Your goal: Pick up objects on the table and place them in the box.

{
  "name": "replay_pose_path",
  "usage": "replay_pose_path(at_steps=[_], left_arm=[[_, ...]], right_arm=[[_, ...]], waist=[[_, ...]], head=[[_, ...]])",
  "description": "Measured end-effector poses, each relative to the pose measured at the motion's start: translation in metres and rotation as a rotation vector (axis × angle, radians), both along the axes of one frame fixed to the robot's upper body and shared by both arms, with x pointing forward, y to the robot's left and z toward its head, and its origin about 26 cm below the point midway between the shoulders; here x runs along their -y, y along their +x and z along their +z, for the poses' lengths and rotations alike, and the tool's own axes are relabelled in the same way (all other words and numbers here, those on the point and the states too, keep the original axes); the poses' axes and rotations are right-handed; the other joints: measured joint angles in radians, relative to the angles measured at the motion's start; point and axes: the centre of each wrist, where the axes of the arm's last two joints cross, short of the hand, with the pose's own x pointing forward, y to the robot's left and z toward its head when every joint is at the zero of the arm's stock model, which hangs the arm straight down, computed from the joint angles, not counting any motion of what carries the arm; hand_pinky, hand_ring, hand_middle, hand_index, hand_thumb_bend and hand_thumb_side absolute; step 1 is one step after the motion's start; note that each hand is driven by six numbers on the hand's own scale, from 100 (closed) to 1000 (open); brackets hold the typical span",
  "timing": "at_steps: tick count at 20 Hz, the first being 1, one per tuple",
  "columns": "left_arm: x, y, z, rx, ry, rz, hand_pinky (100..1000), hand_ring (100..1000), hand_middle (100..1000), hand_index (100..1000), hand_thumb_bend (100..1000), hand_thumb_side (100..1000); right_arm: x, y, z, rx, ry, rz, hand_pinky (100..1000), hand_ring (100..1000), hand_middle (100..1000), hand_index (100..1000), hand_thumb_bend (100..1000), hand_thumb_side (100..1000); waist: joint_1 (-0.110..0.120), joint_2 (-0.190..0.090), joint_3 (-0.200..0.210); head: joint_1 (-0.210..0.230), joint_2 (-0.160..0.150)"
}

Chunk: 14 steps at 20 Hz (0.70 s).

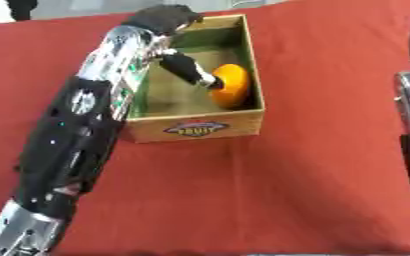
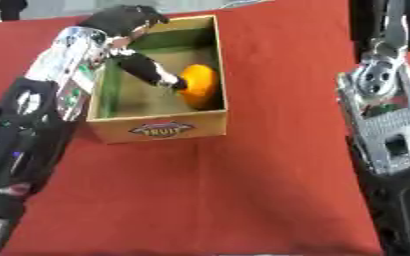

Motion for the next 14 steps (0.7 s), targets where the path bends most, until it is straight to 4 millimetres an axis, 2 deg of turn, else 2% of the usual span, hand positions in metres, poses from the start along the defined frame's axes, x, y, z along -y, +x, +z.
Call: replay_pose_path(at_steps=[4, 5, 6, 10, 11, 14], left_arm=[[-0.017, -0.013, 0.024, 0.054, -0.110, -0.026, 634, 804, 805, 923, 675, 713], [-0.023, -0.018, 0.030, 0.077, -0.141, -0.031, 610, 775, 759, 909, 633, 723], [-0.028, -0.024, 0.036, 0.102, -0.173, -0.038, 601, 765, 749, 904, 633, 737], [-0.054, -0.053, 0.057, 0.231, -0.341, -0.052, 541, 710, 700, 887, 588, 727], [-0.062, -0.062, 0.061, 0.268, -0.398, -0.050, 502, 685, 694, 894, 559, 729], [-0.085, -0.086, 0.066, 0.390, -0.603, -0.051, 473, 639, 670, 883, 522, 750]], right_arm=[[0.000, 0.000, 0.000, 0.002, 0.003, -0.003, 784, 687, 539, 854, 100, 1000], [0.000, 0.000, 0.000, 0.002, 0.003, -0.004, 784, 687, 540, 854, 100, 1000], [0.001, 0.000, 0.000, 0.003, 0.004, -0.004, 784, 687, 540, 854, 100, 1000], [0.001, 0.000, 0.002, 0.010, 0.009, -0.009, 783, 688, 540, 854, 100, 1000], [0.001, 0.000, 0.003, 0.013, 0.010, -0.009, 783, 688, 541, 853, 100, 1000], [0.002, 0.000, 0.003, 0.018, 0.012, -0.011, 783, 688, 542, 853, 100, 1000]], waist=[[-0.003, 0.000, 0.007], [-0.005, 0.000, 0.009], [-0.008, 0.000, 0.012], [-0.014, 0.001, 0.022], [-0.015, 0.001, 0.025], [-0.020, 0.002, 0.031]], head=[[-0.006, 0.002], [-0.008, 0.003], [-0.009, 0.003], [-0.011, 0.009], [-0.011, 0.011], [-0.010, 0.012]])
